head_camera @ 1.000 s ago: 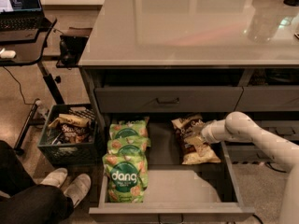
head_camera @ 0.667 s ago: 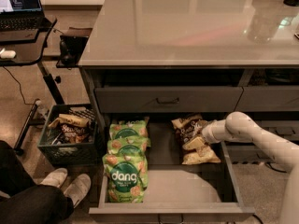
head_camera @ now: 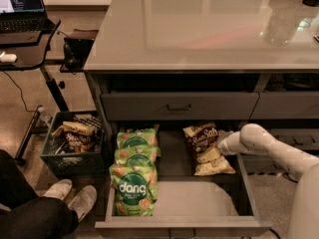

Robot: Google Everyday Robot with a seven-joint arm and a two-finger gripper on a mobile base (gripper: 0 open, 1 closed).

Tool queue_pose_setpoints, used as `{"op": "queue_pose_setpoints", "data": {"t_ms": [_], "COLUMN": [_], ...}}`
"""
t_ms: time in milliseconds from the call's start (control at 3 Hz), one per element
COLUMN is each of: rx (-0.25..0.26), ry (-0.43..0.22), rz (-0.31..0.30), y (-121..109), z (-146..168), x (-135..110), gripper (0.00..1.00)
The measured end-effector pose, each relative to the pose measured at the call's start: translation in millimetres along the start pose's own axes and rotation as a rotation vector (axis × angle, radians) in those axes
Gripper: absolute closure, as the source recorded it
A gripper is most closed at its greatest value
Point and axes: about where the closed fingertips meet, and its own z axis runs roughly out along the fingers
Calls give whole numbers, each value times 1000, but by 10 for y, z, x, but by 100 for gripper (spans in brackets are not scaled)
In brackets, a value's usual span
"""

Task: Pick brown chip bag from middle drawer and place on counter

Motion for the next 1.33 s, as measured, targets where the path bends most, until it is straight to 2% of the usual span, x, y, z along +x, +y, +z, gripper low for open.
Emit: {"op": "queue_pose_setpoints", "data": {"t_ms": [333, 667, 1333], "rx": [39, 71, 71], "ry": [28, 60, 60], "rz": [33, 57, 57], "y": [-140, -260, -260], "z": [96, 205, 206], "x": [168, 307, 307], "gripper": [0, 19, 65]}}
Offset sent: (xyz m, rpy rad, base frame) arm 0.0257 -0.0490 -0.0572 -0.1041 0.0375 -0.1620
